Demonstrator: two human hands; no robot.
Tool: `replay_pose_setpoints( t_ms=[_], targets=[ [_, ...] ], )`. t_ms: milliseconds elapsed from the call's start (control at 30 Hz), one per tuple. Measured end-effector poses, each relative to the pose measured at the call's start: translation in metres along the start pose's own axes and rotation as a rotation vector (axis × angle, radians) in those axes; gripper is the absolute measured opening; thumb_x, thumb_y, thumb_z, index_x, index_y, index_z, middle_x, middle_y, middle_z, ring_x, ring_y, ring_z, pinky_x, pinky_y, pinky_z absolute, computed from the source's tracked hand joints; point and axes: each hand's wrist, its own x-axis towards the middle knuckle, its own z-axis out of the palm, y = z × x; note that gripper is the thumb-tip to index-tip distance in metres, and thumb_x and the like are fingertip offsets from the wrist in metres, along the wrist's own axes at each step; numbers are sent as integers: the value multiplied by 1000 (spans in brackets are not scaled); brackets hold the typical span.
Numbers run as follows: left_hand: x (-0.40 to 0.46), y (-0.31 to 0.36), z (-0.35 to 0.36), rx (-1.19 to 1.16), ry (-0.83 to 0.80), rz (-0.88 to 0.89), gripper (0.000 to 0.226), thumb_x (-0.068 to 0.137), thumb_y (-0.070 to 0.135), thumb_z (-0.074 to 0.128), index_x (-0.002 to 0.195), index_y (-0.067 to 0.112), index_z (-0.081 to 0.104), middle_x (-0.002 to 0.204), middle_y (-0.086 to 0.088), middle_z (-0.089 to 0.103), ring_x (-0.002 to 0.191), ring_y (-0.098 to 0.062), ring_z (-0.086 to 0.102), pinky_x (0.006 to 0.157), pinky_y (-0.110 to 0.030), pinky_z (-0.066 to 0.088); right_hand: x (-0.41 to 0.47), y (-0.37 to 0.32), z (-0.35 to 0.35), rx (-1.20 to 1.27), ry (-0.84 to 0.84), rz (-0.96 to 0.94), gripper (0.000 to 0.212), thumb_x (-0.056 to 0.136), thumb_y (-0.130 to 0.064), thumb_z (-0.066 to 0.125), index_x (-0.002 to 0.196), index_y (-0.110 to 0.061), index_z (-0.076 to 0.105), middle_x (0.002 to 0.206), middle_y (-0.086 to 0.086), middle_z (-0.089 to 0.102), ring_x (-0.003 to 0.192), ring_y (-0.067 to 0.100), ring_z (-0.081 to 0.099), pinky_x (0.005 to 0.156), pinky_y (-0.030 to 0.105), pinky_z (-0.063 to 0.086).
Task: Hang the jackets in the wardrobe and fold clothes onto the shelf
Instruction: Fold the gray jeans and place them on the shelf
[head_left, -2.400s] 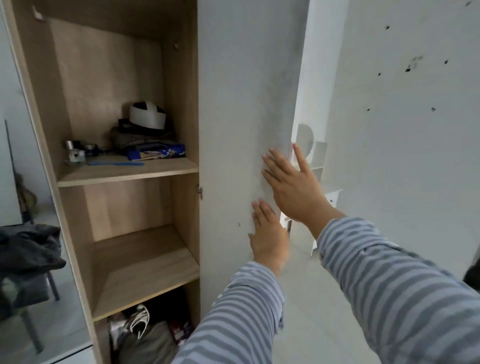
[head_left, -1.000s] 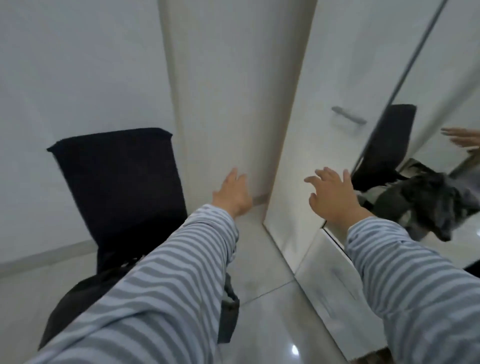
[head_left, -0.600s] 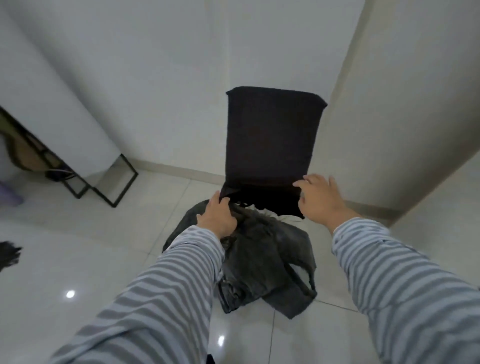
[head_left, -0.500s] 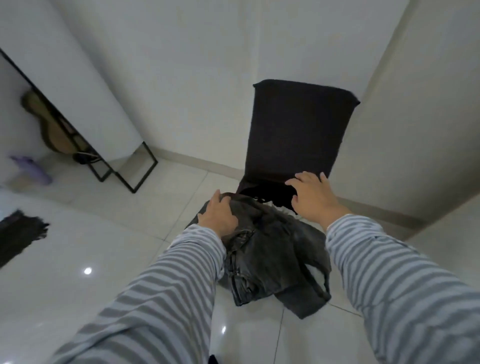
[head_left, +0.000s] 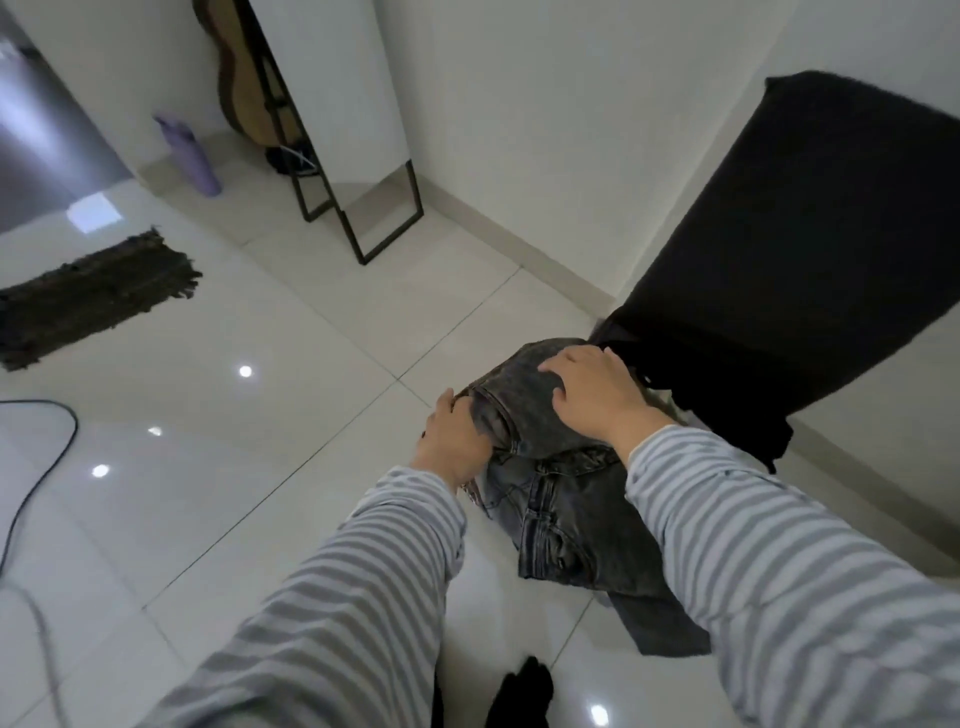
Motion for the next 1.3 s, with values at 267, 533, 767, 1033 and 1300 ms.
replay_pose_setpoints(
  t_ms=[267, 533, 767, 1033, 1300],
  targets=[
    [55, -95, 130, -218, -34, -291, 63, 89, 26, 54, 145, 11, 29, 149, -9, 25, 133, -33, 38, 110, -41, 34, 114, -39, 109, -136, -65, -299, 45, 91, -45, 51, 134, -30, 48, 145, 4, 40, 139, 24, 28, 117, 53, 7],
    [79, -126, 231, -564, -144, -401, 93, 78, 26, 75, 145, 9, 13, 143, -8, 39, 130, -26, 43, 105, -33, 37, 168, -54, 189, -316, -26, -486, 54, 80, -63, 56, 122, -29, 55, 127, 5, 56, 124, 30, 44, 107, 51, 24],
    [71, -93, 252, -562, -382, -409, 69, 73, 3, 75, 133, 7, 41, 116, -6, 61, 104, -23, 61, 75, -25, 54, 165, -38, 173, -77, 75, -468, 35, 90, -46, 54, 114, -21, 54, 112, 3, 64, 108, 29, 55, 100, 42, 30],
    [27, -63, 198, -72, -480, -357, 51, 83, 31, 68, 126, 6, 56, 122, -10, 60, 114, -26, 57, 96, -29, 46, 134, 9, 51, 179, 86, -311, 44, 87, -47, 61, 112, -12, 52, 117, 8, 58, 108, 29, 52, 85, 35, 38],
    [-18, 0, 93, 157, -259, -256, 41, 91, 34, 55, 118, 5, 61, 120, -11, 63, 113, -28, 58, 93, -30, 44, 55, 55, -91, 197, 108, -90, 67, 77, -62, 63, 107, -2, 58, 109, 15, 60, 103, 33, 56, 84, 35, 40]
  ],
)
